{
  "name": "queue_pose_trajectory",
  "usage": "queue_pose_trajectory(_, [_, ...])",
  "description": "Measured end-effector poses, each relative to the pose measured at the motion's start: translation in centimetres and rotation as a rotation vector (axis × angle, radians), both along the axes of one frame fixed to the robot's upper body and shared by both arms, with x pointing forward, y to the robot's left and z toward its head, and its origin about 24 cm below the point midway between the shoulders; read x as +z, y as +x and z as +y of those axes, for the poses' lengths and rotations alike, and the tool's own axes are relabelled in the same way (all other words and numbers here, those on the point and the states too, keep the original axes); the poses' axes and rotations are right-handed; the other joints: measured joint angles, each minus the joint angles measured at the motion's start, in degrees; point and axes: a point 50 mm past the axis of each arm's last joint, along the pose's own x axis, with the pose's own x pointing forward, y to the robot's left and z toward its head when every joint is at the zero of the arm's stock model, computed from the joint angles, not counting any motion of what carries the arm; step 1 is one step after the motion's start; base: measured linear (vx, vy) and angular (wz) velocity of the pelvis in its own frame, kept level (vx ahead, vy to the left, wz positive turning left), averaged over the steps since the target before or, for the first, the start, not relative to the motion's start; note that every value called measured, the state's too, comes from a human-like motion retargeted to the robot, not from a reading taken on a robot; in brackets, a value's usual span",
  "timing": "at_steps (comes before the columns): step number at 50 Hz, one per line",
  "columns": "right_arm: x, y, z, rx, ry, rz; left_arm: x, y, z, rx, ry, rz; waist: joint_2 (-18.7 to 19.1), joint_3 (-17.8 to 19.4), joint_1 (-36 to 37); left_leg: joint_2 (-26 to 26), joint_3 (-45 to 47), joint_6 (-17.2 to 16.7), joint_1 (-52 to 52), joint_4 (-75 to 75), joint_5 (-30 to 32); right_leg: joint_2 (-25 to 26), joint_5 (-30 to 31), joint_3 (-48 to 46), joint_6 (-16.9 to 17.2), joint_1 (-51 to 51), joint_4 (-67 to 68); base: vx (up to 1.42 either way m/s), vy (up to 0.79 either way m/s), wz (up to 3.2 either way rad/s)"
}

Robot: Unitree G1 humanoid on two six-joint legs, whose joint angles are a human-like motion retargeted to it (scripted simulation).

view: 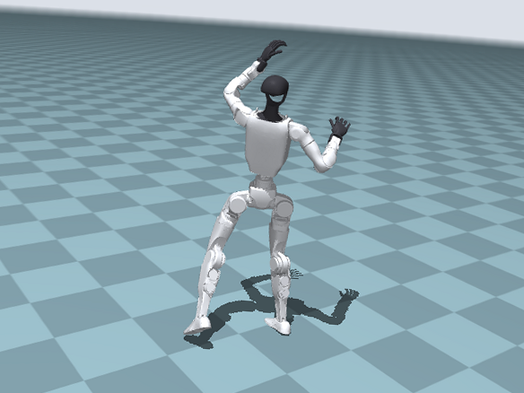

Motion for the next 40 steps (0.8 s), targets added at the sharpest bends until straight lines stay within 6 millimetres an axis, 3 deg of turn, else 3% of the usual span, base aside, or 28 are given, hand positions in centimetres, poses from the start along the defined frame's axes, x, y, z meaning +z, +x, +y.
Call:
queue_pose_trajectory(5, [-1.3,-1.8,-3.0,-0.131,0.066,0.057,2.3,-4.3,-5.8,-0.101,0.269,-0.165,6.09,-0.45,-3.75,-1.15,1.19,-0.57,-2.25,-3.62,0.06,-0.59,1.44,1.99,0.84,-4.91,-2.64,-0.06,0.02,-0.38])
queue_pose_trajectory(10, [-4.1,-2.7,-4.7,-0.226,0.328,0.051,2.3,-6.3,-8.9,-0.129,0.432,-0.256,7.88,1.37,-5.71,-2.05,3.03,-0.76,-3.58,-6.08,-0.63,-1.54,1.41,1.67,1.83,-7.85,-2.36,-0.08,0.02,0.12])
queue_pose_trajectory(15, [-8.1,-2.9,-5.9,-0.339,0.598,0.059,1.3,-7.2,-10.6,-0.165,0.516,-0.304,7.27,3.56,-4.15,-2.71,4.41,-0.54,-4.85,-6.64,-1.16,-2.79,1.16,0.92,2.92,-9.09,-2.1,-0.09,0.01,0.24])
queue_pose_trajectory(20, [-12.2,-3.7,-6.9,-0.462,0.841,0.103,-0.1,-7.2,-11.0,-0.172,0.58,-0.295,6.32,4.6,-0.91,-3.54,4.39,-0.88,-5.8,-7.52,-0.89,-3.96,0.97,0.41,3.71,-9.97,-2.43,-0.07,0.0,0.16])
queue_pose_trajectory(26, [-16.0,-5.2,-7.3,-0.59,1.239,0.016,-1.8,-6.9,-10.2,-0.14,0.636,-0.291,5.21,5.94,0.92,-4.09,3.28,-1.87,-6.06,-9.31,-0.74,-4.61,1.33,-0.88,4.0,-10.0,-3.31,-0.05,-0.02,0.18])
queue_pose_trajectory(32, [-20.9,-6.5,-7.4,-0.825,1.395,0.058,-3.3,-7.1,-9.6,-0.134,0.671,-0.324,4.21,9.06,1.48,-3.54,3.7,-2.29,-6.37,-9.81,-3.28,-4.84,1.92,-3.8,4.0,-9.28,-3.91,-0.07,-0.02,0.39])
queue_pose_trajectory(33, [-21.9,-6.8,-7.3,-0.859,1.412,0.091,-3.6,-7.2,-9.7,-0.138,0.68,-0.331,4.28,9.85,1.63,-2.53,3.43,-2.78,-6.29,-9.76,-4.04,-3.78,1.79,-5.04,4.0,-9.12,-3.2,-0.08,-0.01,0.59])
queue_pose_trajectory(36, [-24.4,-7.2,-6.0,-0.927,1.498,0.185,-4.1,-7.7,-9.7,-0.16,0.677,-0.352,3.35,10.88,2.38,-4.74,4.71,-1.24,-7.86,-9.9,-6.6,-6.91,1.62,-6.37,3.37,-10.27,-3.12,-0.14,0.18,0.71])
queue_pose_trajectory(40, [-26.6,-6.6,-3.3,-0.888,1.605,0.298,-5.1,-8.5,-9.7,-0.212,0.682,-0.363,2.82,12.27,3.45,-5.03,4.82,-0.83,-9.36,-11.49,-9.8,-7.87,0.36,-11.17,1.61,-11.57,-0.56,-0.1,0.09,1.16])
